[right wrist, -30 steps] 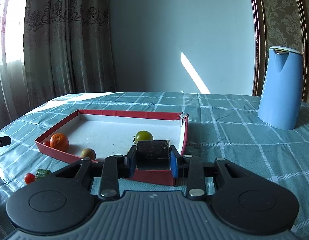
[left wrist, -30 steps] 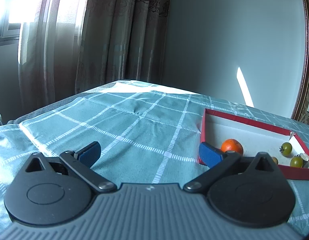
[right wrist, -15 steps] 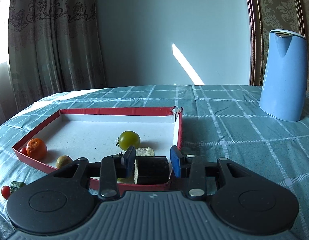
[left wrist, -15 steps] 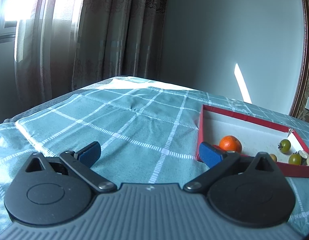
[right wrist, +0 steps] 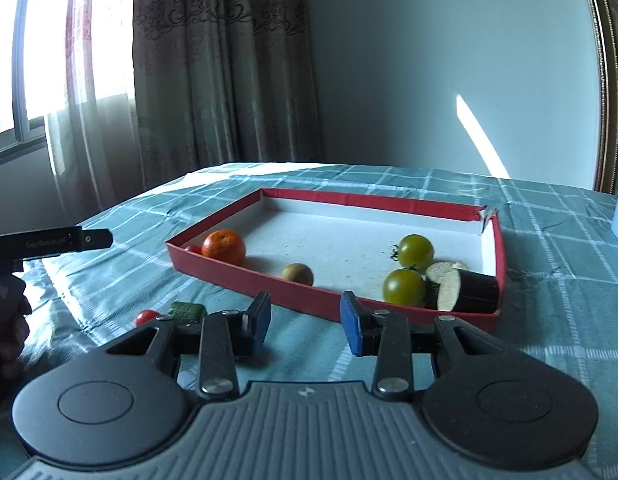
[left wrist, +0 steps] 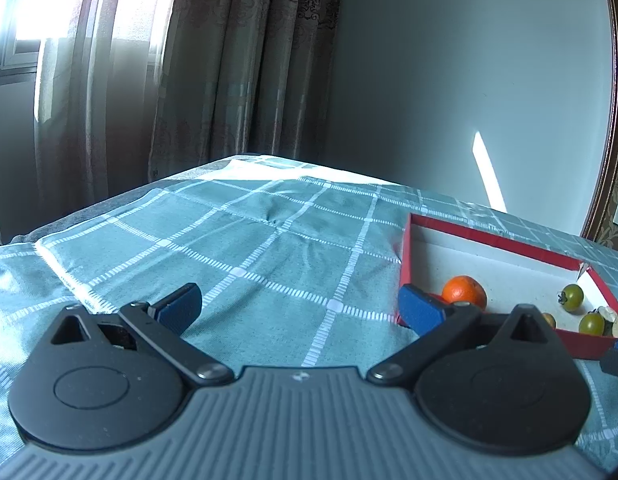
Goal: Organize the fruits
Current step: 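Grasp the red cherry tomato beside the tray with the left gripper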
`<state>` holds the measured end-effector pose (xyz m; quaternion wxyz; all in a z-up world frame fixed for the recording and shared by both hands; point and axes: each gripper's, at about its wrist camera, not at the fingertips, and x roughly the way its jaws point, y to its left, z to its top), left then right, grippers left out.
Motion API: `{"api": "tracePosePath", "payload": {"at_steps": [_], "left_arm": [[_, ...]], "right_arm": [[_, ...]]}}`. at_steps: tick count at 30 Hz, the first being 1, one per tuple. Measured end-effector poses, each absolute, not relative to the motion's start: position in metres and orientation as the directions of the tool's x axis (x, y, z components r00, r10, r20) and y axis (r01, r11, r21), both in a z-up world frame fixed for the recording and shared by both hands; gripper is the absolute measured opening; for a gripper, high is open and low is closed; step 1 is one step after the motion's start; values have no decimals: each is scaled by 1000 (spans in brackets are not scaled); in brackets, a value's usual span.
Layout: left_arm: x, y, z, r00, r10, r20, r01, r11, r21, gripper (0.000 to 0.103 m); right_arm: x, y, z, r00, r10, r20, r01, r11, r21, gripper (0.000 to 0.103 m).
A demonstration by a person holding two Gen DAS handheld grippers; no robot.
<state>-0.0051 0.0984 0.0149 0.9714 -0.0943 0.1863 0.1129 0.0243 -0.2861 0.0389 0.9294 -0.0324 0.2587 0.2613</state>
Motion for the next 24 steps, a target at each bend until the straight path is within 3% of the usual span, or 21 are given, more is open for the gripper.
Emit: {"api": "tracePosePath", "payload": {"at_steps": [6,10,11,15,24], "left_arm": [[-5,99,15,907,163,-389,-237,960,-150,103],[-10,97,17,918,56,-394,-131,977,-168,103],[-12,95,17,919,35,-392,-108,980,-167,98],[-16,75,14,910,-66,-410,27,995,-100,94],[-13,36,4,874,-157,-459,221,971,88,94]], "right_arm": [[18,-264,33,700,479,-530,-533,844,60,37],[22,-273,34,718,481,-503,-503,858,103,37],[24,-276,34,727,477,-493,-489,865,114,37],[33,-292,34,753,458,-472,-434,885,167,37],[39,-309,33,756,469,-457,-407,883,233,37]]}}
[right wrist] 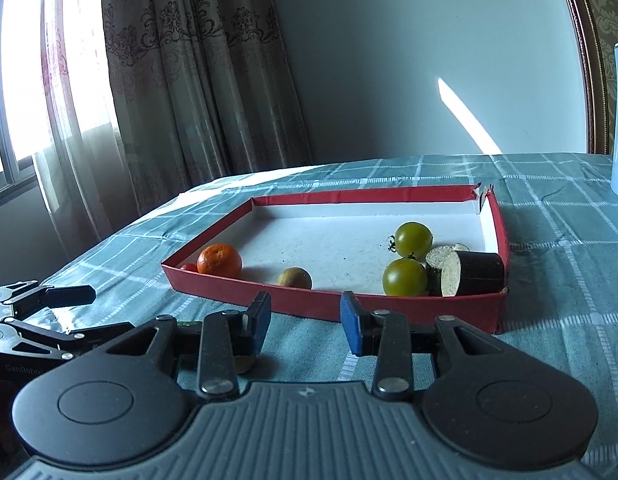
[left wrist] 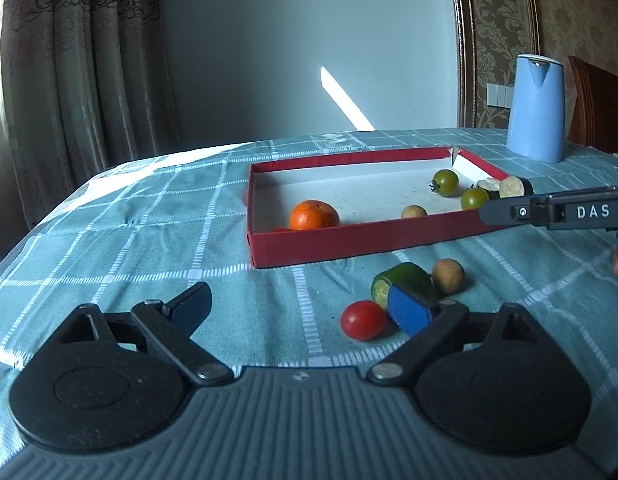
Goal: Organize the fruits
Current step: 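Grasp the red cherry tomato beside the tray with the left gripper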
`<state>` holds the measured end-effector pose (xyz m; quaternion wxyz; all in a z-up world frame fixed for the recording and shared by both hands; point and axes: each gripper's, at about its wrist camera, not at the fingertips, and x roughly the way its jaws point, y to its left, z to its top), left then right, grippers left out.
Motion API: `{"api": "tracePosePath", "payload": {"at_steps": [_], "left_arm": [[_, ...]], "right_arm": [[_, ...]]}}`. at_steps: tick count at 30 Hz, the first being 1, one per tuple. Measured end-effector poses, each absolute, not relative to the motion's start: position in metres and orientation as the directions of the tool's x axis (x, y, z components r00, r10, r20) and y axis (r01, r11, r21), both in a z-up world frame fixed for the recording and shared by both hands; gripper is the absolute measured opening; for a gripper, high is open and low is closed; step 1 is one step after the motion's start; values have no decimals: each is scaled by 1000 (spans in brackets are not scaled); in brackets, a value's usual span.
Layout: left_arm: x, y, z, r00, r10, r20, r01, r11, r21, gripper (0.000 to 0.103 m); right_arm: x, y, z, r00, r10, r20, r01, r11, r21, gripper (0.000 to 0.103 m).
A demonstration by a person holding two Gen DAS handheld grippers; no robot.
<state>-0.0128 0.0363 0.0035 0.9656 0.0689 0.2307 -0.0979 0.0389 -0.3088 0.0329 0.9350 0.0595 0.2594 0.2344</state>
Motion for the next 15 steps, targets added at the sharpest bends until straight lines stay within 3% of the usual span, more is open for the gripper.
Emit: {"api": "tracePosePath", "payload": {"at_steps": [2,5,12,14,15], "left_arm": [[-11,30,0,864,-156,-479,240,963,119,91],[-5,21,-3,838,-163,-520,280,948,154,76],[0,11,-8,814,-179,-552,329,926,185,55],[0,8,-8,804,-201,-559,356,916,184,36],[0,8,-9,800,-209,-563,366,913,181,32]], "right_arm": [[40,-311,32,754,471,-457,-403,882,245,37],[39,-313,34,757,473,-452,-399,881,253,37],[36,-316,38,764,485,-425,-408,874,264,43],[35,-316,39,765,487,-420,-411,873,264,43],[35,-316,39,765,488,-419,-412,872,264,43]]}}
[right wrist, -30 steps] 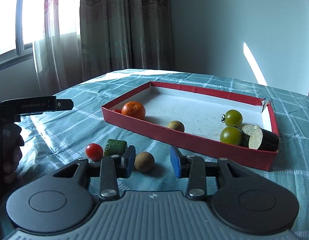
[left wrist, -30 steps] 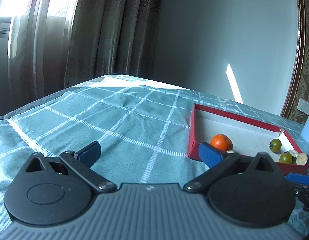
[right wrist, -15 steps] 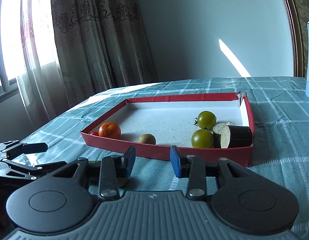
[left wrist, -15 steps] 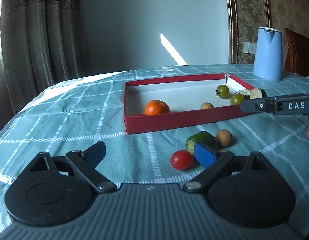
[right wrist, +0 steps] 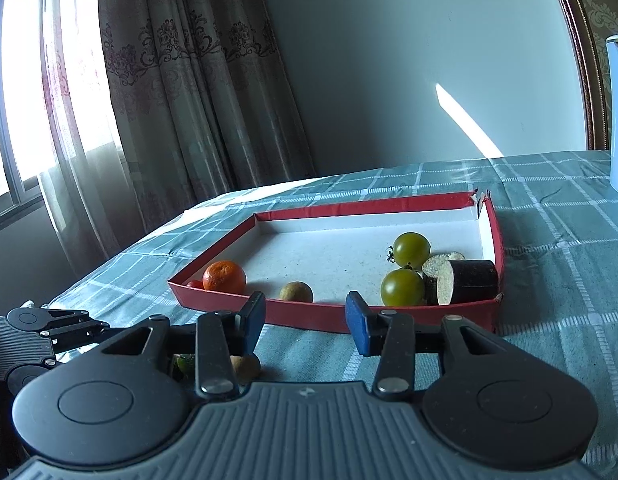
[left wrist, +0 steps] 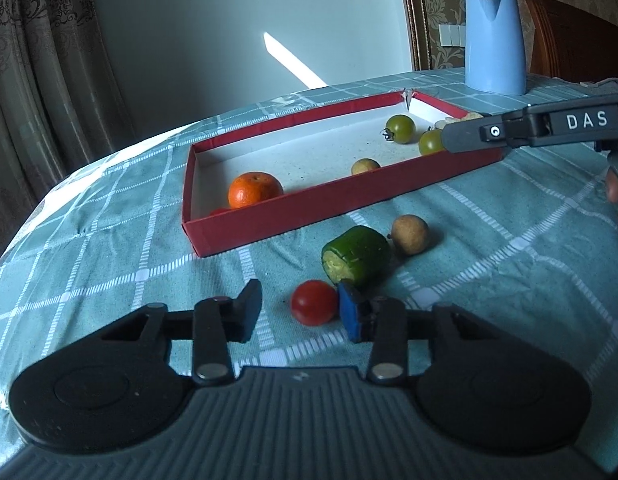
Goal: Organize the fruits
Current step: 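Grasp the red cherry tomato beside the tray with the left gripper, then lower the red cherry tomato into the tray and open the left gripper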
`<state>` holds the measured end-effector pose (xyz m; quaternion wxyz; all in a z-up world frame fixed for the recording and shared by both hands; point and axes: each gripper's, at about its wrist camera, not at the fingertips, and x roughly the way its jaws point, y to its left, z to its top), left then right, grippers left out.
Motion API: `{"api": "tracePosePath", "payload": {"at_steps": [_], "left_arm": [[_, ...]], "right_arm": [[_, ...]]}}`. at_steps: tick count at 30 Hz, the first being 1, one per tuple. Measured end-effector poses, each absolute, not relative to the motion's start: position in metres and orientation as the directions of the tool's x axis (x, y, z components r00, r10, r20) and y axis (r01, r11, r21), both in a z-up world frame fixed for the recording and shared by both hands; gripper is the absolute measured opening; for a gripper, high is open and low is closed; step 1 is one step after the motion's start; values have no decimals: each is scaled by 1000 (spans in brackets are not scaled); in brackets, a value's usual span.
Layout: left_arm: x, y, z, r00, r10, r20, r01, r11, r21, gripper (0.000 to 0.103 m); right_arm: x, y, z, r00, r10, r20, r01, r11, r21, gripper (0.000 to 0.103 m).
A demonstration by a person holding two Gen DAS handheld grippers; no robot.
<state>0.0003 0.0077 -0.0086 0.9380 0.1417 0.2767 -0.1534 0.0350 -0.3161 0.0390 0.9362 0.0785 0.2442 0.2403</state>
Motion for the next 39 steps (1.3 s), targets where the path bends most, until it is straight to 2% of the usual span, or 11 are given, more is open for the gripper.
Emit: {"api": "tracePosePath", "payload": {"at_steps": [3,11,18,26,39], "left_arm": [[-1,5,-9,796,-219,-564,381,906,186,24],[-3,7,-4,826,-180,-534,323,927,188,23],[12,-3,27,875,-89,-476,186,969,161,23],[80,-35,45,846,19,-533,54,991,122,23],[116,-47,25,830,58,-555,20,991,133,24]], "right_arm": [[34,-316,39,767,487,-417,-413,873,260,43],[33,-320,41,781,479,-401,-398,876,271,43],[34,-327,43,799,462,-386,-370,883,289,43],[36,-335,42,818,429,-384,-321,893,315,43],[41,-336,40,807,429,-405,-307,892,332,43]]}}
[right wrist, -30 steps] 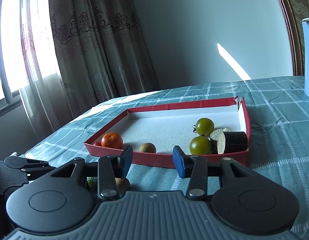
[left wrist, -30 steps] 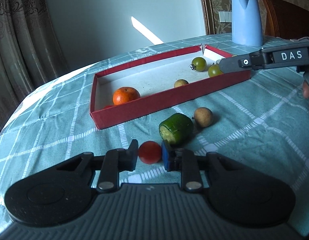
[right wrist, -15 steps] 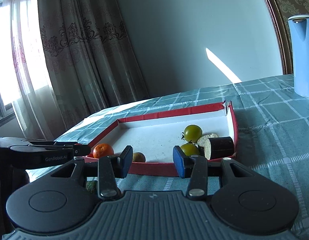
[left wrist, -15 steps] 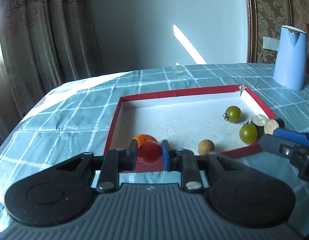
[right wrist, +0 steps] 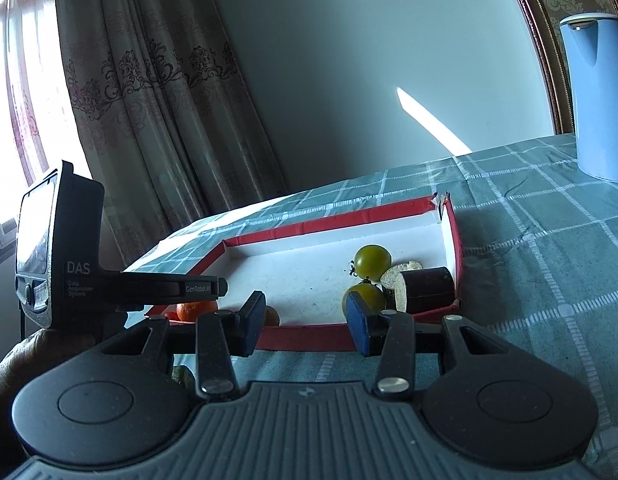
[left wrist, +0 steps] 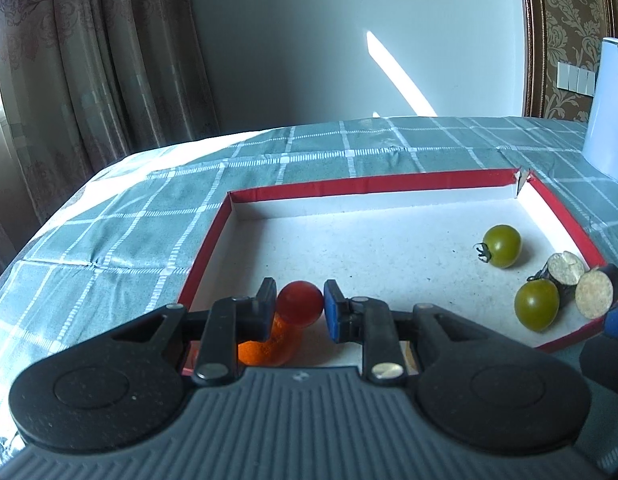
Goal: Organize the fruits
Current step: 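Lower the red cherry tomato into the tray and open the left gripper, then grasp the second brown round fruit with the right gripper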
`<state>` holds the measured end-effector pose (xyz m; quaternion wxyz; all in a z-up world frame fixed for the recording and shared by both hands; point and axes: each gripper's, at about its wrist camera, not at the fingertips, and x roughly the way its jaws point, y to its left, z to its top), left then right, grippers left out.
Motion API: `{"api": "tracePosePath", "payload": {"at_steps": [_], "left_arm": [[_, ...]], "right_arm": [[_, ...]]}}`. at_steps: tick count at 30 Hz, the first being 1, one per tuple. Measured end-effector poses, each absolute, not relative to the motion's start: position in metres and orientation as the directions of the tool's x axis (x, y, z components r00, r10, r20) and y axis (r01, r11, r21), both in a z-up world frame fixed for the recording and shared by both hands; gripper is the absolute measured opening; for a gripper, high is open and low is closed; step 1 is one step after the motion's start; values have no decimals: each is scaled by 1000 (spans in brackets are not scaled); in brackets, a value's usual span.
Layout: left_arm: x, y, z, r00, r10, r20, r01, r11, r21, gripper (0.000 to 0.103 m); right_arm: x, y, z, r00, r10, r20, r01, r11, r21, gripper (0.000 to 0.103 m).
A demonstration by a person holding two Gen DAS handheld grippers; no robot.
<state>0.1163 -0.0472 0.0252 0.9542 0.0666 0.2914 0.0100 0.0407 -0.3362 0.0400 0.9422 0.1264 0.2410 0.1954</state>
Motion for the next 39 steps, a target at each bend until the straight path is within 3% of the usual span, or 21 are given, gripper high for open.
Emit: {"api": "tracePosePath", "payload": {"at_steps": [4,6,10,12,14,17,21,26,33,39], "left_arm": [[117,-48,25,831,55,-553,21,991,131,24],[116,-47,25,831,47,-554,27,992,126,29],[111,-46,28,835,38,-549,32,993,116,34],[108,-44,30,837,30,-547,33,994,105,39],[102,-43,33,849,34,-527,25,994,104,55],[92,-39,38,862,24,-506,32,994,101,67],[70,-23,45,883,29,-468,11,997,83,73],[38,20,44,909,140,-392,-119,990,76,89],[23,70,17,869,291,-401,-282,956,84,99],[26,82,9,847,294,-443,-302,952,54,100]], "right_arm": [[40,-336,40,807,429,-405,-308,892,330,46],[40,-336,40,810,427,-402,-307,892,330,52],[41,-336,39,812,418,-408,-300,898,323,53],[42,-336,38,812,414,-412,-297,899,321,53],[42,-336,38,813,411,-414,-294,902,317,53],[42,-335,37,818,399,-416,-290,908,302,53],[40,-331,36,819,392,-419,-300,915,270,53],[36,-319,34,790,433,-434,-369,901,228,53],[30,-301,32,729,499,-468,-455,865,212,53],[20,-281,31,700,512,-499,-509,847,155,53]]}}
